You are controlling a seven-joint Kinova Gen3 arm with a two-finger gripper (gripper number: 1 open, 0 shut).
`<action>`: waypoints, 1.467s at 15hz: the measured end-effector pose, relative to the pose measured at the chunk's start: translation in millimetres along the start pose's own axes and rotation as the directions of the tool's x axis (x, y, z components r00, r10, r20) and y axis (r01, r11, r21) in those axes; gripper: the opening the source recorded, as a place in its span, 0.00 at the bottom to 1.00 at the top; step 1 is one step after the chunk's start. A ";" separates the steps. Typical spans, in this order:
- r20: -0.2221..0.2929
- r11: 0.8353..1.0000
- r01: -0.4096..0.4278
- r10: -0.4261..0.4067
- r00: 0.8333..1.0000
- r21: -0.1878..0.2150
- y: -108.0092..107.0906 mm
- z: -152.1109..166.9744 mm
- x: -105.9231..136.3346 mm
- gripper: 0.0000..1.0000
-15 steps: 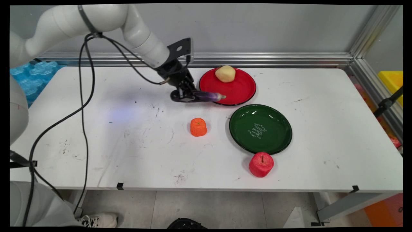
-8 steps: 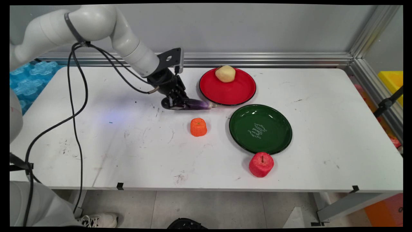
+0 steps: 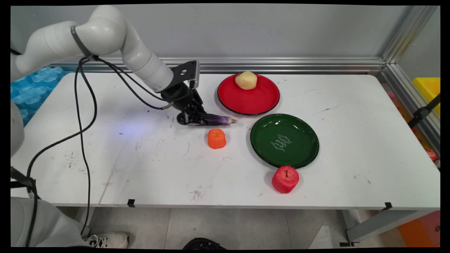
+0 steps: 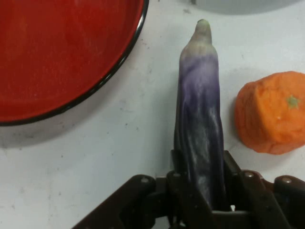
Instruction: Place the picked object on the table
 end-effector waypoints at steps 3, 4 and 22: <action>-0.015 1.000 0.003 -0.003 1.000 0.002 0.5 9.1 -0.8 0.00; -0.021 1.000 0.004 -0.004 1.000 0.004 0.3 12.3 -0.7 0.00; -0.087 1.000 0.020 -0.019 0.996 0.018 -13.1 50.0 4.2 1.00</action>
